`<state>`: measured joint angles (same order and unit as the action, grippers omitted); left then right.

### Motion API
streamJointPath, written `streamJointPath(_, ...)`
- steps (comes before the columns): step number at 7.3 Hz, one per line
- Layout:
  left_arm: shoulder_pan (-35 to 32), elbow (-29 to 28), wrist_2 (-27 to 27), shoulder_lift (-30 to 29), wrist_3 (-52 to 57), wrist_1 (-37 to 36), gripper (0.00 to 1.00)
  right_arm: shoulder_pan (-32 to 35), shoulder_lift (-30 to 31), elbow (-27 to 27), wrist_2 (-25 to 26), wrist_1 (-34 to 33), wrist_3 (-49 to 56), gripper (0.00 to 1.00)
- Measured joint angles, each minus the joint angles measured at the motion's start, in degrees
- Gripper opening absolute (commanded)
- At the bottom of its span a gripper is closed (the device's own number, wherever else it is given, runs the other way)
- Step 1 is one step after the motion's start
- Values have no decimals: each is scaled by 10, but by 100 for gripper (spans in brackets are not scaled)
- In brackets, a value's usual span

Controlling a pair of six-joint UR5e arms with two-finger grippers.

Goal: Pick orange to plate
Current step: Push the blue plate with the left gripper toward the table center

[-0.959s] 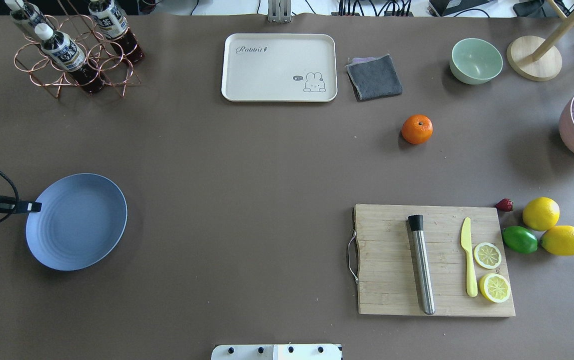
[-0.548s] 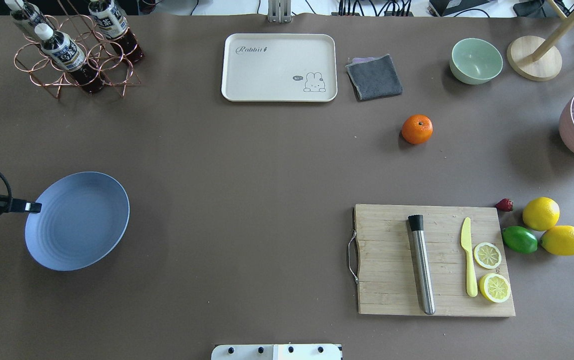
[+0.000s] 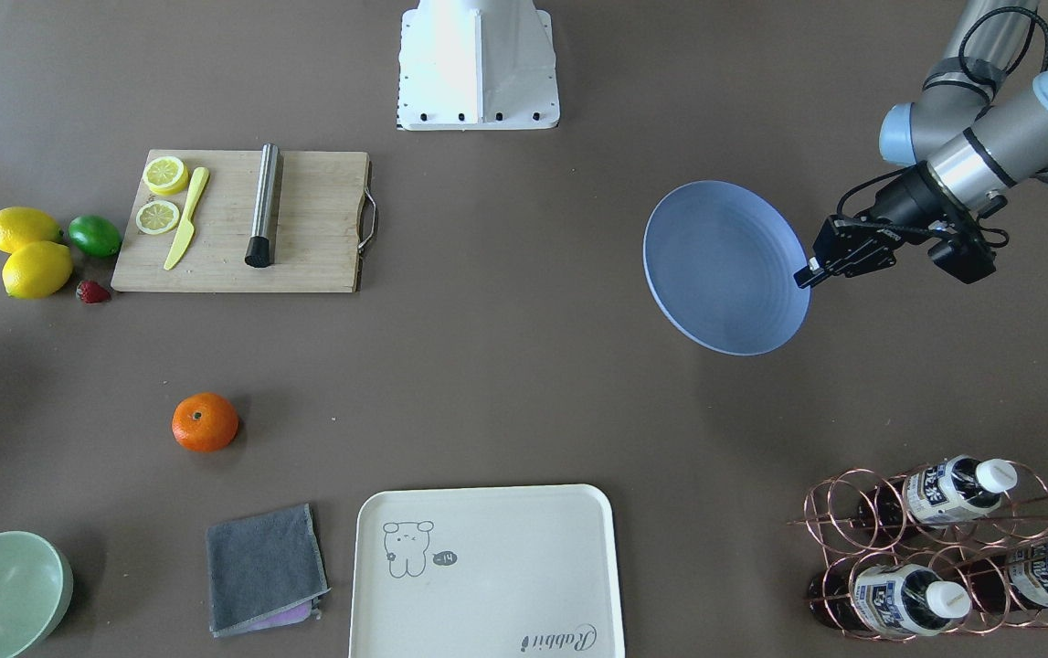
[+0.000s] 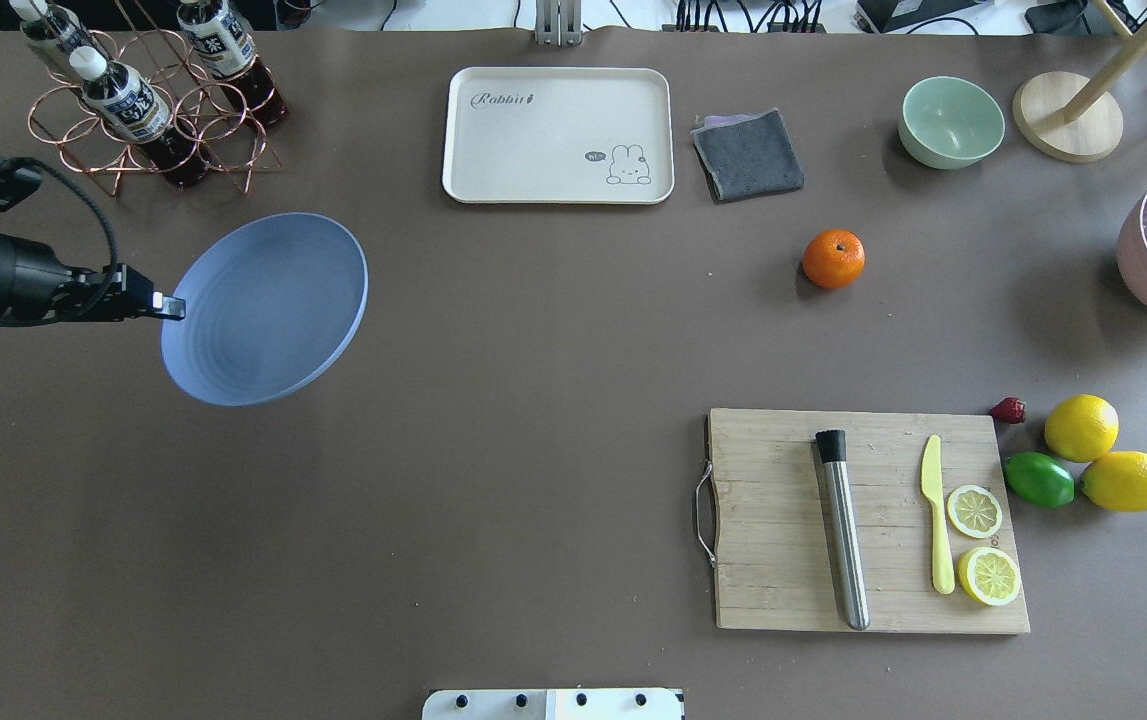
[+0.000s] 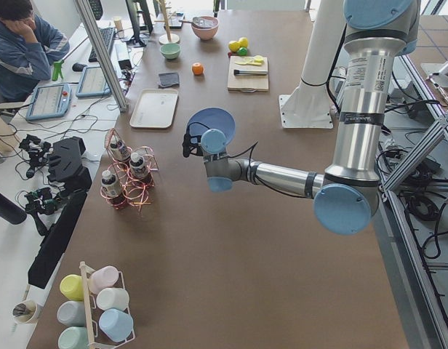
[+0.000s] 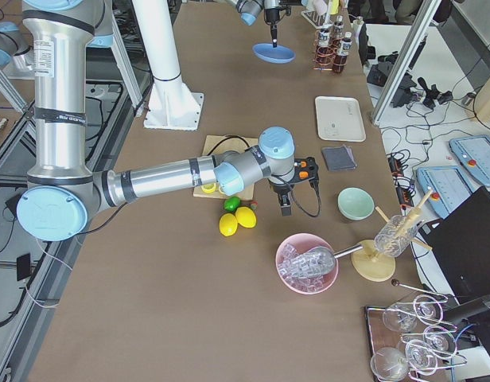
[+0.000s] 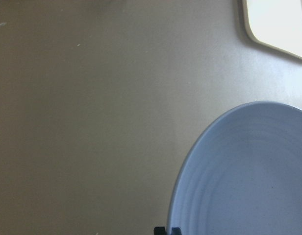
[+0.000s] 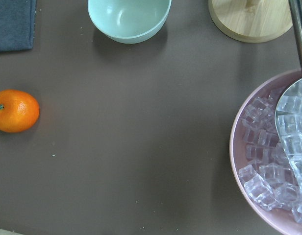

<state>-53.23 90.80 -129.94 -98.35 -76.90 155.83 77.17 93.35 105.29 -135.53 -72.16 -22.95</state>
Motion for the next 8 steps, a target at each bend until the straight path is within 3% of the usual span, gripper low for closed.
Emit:
streamJointPath(4, 155, 2, 193, -166, -5, -227, 0, 0, -1, 0, 1, 0, -2, 100)
streamJointPath(7, 204, -35, 257, -218, -3, -276, 0, -1, -3, -2, 1, 0, -2, 100)
streamJointPath(8, 205, -44, 268, -222, -1, -278, 55, -1, -4, -3, 1, 0, -2, 100)
